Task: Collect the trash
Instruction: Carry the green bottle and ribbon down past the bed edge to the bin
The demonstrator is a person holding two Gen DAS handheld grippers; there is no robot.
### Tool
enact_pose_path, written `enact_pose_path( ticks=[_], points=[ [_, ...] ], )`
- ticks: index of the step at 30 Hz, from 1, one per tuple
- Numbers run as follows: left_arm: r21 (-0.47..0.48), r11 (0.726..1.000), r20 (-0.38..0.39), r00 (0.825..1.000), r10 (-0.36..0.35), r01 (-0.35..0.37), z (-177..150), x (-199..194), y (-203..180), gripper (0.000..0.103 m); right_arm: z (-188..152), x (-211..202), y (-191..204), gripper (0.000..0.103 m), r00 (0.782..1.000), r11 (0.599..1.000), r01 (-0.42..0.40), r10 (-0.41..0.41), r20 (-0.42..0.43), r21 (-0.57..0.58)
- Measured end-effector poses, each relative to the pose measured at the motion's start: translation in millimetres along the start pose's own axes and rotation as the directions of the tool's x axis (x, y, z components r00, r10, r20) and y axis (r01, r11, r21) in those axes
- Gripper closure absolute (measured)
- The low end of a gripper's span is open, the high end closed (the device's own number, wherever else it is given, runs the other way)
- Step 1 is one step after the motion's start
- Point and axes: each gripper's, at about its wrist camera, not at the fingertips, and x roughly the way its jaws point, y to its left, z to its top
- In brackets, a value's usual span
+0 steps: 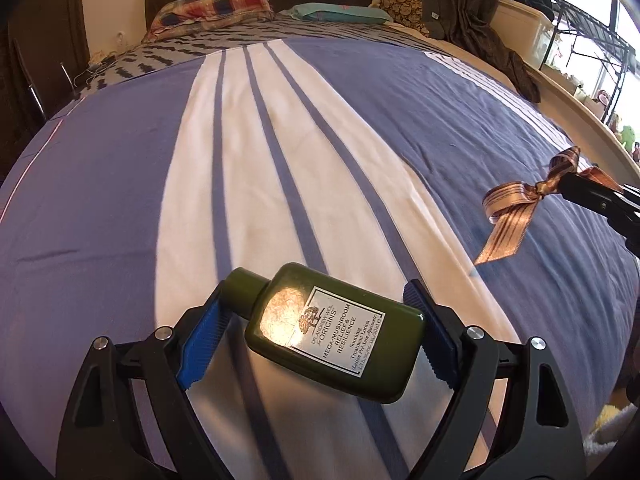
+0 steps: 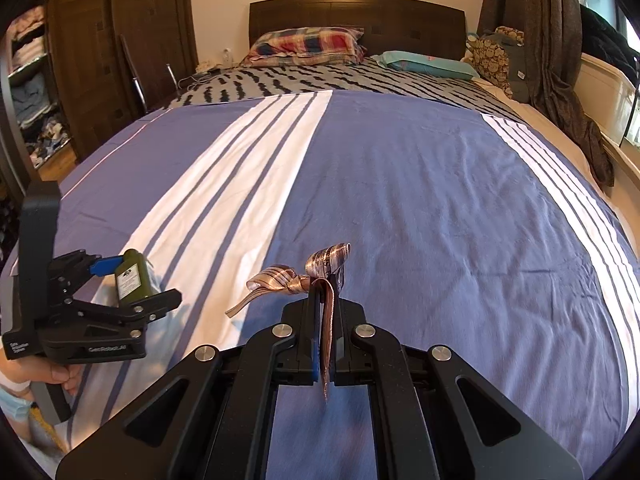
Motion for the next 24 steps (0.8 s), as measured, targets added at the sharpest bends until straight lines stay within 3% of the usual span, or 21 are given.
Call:
enact_pose_path(
  ticks=[11, 24],
  points=[
    [0.024, 0.999, 0.122, 0.992, -0.032, 0.03, -50, -119, -15, 0.021, -34, -76, 33, 0.099, 0.998, 1.0, -0.024, 0.025, 0.05, -0.015],
    [0.04, 0.998, 0.202, 0.977, -0.063, 0.056, -119, -208, -39, 0.021, -96, -155, 68, 0.099, 0.99, 0.995, -0.094, 0.096, 0.103, -0.02]
  ],
)
